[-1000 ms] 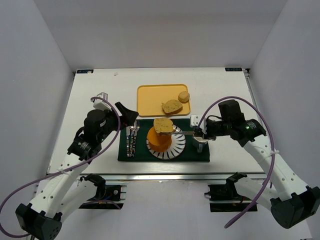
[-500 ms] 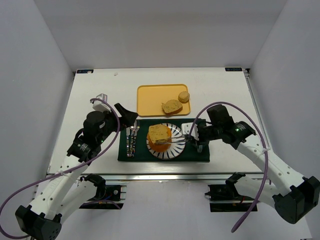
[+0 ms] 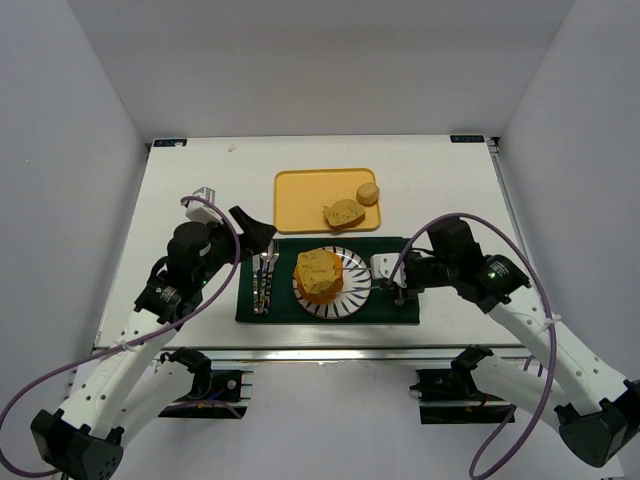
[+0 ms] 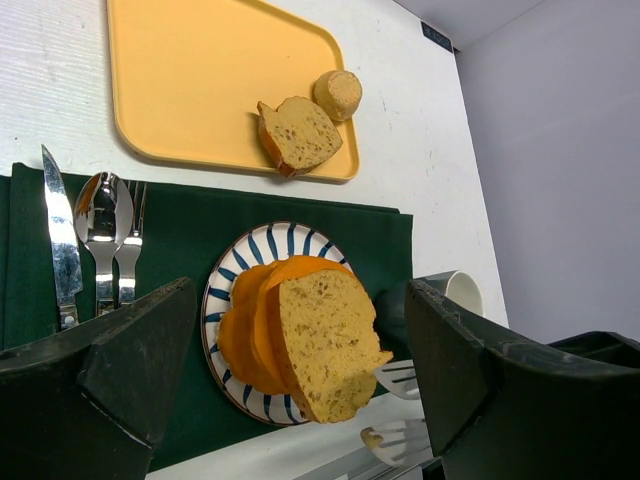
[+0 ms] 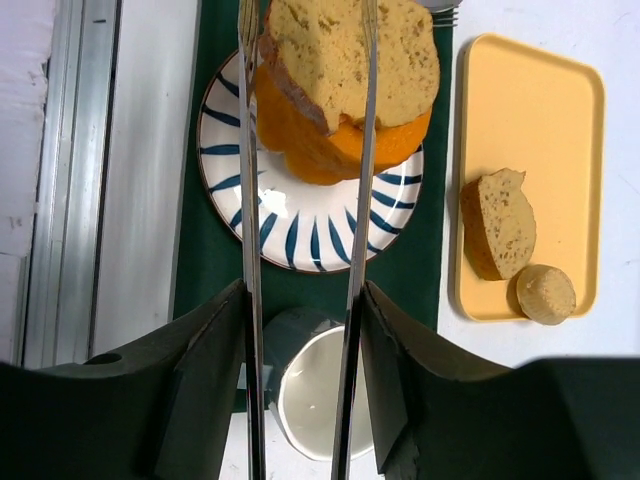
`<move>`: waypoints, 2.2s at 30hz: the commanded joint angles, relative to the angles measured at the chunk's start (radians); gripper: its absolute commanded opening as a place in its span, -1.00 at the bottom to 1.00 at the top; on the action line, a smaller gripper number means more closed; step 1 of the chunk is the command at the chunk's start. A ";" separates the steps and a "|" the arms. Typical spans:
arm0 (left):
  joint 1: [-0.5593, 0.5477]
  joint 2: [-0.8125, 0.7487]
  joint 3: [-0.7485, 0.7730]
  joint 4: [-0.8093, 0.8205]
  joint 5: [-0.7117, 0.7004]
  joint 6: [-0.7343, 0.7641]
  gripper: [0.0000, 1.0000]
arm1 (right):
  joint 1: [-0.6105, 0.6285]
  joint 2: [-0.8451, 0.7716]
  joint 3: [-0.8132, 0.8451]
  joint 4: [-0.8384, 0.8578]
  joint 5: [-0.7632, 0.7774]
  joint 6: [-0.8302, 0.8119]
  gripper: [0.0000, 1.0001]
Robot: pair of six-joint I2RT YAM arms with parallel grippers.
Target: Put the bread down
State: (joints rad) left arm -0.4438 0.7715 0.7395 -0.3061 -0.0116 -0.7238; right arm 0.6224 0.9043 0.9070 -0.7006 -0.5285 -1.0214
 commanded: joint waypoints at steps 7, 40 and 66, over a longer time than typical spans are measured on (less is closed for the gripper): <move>0.004 0.005 -0.008 0.025 0.010 -0.002 0.88 | 0.000 0.032 0.160 0.171 0.050 0.271 0.00; 0.004 -0.009 -0.019 0.028 0.042 -0.022 0.87 | -0.242 0.723 0.378 0.179 0.232 -0.109 -0.05; 0.004 -0.014 -0.006 0.016 0.038 -0.025 0.87 | -0.237 0.763 0.417 0.171 0.223 -0.075 -0.52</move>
State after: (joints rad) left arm -0.4438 0.7670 0.7258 -0.2985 0.0185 -0.7425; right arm 0.3817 1.6840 1.2675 -0.5110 -0.2726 -1.1042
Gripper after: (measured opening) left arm 0.935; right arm 0.280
